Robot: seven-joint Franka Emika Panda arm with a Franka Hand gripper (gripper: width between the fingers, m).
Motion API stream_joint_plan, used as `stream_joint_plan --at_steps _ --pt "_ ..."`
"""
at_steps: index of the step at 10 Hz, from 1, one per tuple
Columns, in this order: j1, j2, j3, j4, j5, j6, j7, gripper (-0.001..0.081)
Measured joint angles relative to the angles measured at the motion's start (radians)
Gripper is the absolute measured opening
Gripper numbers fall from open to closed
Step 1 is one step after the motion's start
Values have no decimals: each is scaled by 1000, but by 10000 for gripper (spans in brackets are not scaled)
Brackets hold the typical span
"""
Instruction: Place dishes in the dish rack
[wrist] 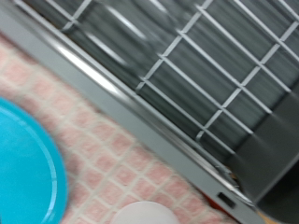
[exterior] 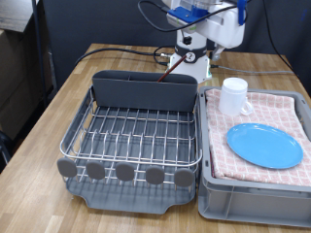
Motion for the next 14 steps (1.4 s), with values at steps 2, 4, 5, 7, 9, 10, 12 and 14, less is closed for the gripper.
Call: stream_joint_plan --at_steps 2,4,5,7,9,10,12,14 --pt "14 54 35 70 3 -9 4 803" --pt "26 96 70 144 13 -35 14 803" --pt "31 112 83 172 20 -36 15 803" --pt "33 135 105 211 42 -43 24 803" --pt "34 144 111 212 118 -22 -5 803" --pt "34 148 110 196 152 19 -47 803" --pt "34 164 111 136 184 138 -140 803" --pt "35 185 115 77 225 249 -195 803"
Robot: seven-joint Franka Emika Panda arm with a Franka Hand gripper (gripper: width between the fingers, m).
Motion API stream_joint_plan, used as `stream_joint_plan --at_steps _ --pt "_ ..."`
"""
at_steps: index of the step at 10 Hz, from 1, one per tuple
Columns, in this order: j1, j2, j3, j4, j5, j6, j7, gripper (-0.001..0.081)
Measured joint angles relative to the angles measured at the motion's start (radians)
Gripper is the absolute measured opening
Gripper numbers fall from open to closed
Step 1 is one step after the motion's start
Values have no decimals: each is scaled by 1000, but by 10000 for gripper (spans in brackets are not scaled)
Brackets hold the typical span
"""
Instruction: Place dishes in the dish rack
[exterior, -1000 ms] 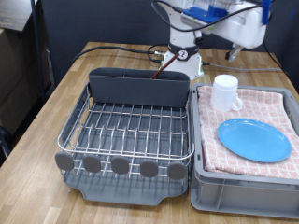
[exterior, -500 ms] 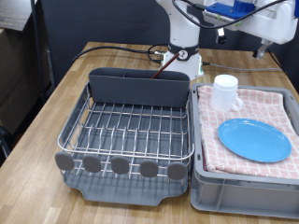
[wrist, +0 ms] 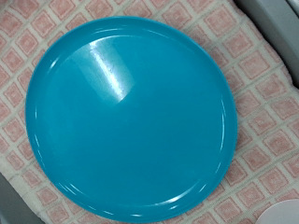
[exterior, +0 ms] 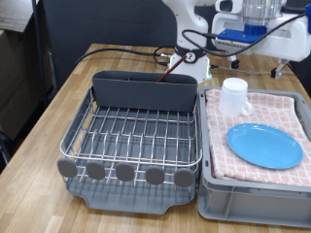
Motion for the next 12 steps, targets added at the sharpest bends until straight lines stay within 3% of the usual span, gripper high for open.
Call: stream_joint_plan --at_steps 4,6,8,9,10,11,12 --pt "0 39 6 -89 116 124 -79 803" --pt "0 65 6 -114 159 141 -99 803" --pt "0 110 9 -134 237 225 -179 803" --pt "0 110 9 -131 231 217 -172 803" --pt "0 111 15 -133 337 241 -283 803" --pt "0 117 22 -140 504 279 -463 803" --pt "0 129 24 -148 595 310 -565 803"
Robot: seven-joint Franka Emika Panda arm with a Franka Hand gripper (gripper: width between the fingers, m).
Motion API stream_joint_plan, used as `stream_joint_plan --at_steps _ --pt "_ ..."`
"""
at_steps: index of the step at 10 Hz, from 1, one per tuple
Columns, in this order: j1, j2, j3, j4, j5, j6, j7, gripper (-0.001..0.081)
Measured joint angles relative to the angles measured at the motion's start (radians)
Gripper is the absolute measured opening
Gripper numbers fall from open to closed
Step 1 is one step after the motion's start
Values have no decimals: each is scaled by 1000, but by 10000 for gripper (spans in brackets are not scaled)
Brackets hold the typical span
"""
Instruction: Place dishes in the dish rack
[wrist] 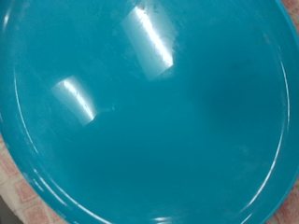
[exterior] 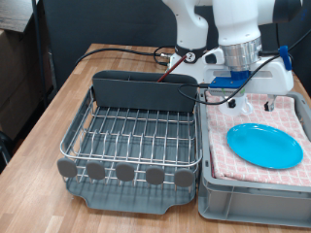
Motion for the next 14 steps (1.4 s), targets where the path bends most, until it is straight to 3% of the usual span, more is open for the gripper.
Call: stream_joint_plan --at_steps 3,7,11,14 --pt "0 30 2 -15 48 45 -43 803" --pt "0 40 9 -38 6 81 16 803" --pt "0 66 48 -49 227 153 -183 803" --pt "-1 90 60 -48 341 172 -298 803"
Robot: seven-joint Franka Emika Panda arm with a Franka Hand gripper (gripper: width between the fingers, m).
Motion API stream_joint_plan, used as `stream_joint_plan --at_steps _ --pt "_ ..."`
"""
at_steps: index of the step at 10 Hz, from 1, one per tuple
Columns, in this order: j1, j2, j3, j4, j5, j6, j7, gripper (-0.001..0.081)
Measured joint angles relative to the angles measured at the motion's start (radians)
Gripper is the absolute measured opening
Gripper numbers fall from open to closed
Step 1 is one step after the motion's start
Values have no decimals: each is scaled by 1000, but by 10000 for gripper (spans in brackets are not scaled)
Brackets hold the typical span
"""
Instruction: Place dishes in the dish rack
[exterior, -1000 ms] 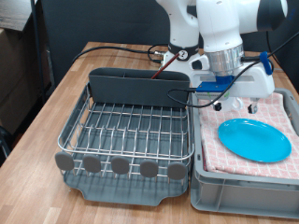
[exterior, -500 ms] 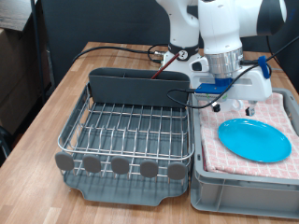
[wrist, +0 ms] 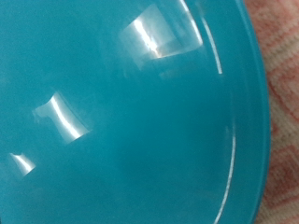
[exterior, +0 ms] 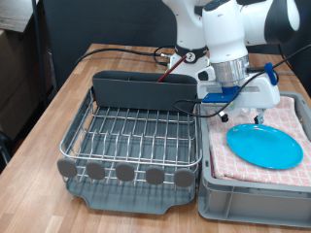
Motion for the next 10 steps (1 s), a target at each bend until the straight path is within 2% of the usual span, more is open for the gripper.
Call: stream_joint_plan --at_steps 3,7,9,10 --pt "-1 22 1 17 66 0 -94 803" --pt "-3 45 1 49 90 -4 -130 803" --pt "-3 48 3 60 143 -5 -175 803" --pt "-3 48 3 62 155 -6 -183 683"
